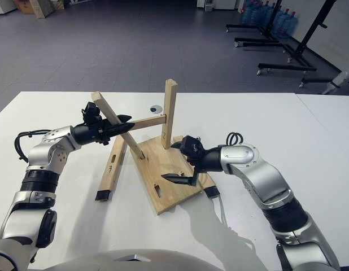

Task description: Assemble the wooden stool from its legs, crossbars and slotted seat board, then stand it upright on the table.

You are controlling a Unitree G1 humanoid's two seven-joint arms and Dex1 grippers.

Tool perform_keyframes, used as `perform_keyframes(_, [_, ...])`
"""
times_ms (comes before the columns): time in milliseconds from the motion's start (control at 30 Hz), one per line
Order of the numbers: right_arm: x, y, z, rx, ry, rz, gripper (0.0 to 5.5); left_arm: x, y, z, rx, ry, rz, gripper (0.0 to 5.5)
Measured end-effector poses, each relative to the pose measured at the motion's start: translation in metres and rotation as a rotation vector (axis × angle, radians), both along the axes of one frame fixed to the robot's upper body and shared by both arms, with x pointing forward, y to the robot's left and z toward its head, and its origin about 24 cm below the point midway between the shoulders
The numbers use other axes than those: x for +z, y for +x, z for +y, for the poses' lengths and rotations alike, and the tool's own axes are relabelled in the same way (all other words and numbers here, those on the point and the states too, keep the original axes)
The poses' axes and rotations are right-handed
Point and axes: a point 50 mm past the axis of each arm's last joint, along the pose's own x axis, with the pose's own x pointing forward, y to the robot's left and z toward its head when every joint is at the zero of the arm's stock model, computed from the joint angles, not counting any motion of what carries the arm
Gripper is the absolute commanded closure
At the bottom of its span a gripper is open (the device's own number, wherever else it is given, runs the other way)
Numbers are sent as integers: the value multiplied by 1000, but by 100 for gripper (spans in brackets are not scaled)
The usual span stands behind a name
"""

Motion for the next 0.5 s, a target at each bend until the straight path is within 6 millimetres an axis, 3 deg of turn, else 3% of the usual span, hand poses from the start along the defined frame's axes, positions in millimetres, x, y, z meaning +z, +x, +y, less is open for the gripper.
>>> perform_keyframes(500, [2, -2, 2, 2, 5, -2, 10, 1, -1, -4, -6, 36, -39, 348])
